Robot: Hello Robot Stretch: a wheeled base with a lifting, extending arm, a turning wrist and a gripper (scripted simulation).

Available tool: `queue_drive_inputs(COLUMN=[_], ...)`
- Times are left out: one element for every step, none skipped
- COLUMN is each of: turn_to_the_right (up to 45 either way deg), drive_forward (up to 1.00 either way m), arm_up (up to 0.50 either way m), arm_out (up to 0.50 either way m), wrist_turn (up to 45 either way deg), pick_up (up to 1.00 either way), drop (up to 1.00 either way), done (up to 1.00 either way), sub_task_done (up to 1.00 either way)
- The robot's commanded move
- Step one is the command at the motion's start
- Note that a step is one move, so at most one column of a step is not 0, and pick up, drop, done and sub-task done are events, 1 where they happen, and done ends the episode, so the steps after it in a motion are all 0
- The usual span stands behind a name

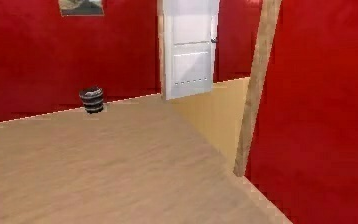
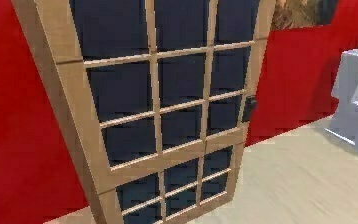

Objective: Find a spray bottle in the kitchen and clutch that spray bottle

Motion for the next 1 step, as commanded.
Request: queue_drive_inputs(turn_to_the_right=[-3.0], drive_forward=[0.0], arm_up=[0.0], arm_out=[0.0], wrist_turn=[0.0], pick_up=[0.0], drop=[0.0], done=[0.0], sub_task_done=[0.0])
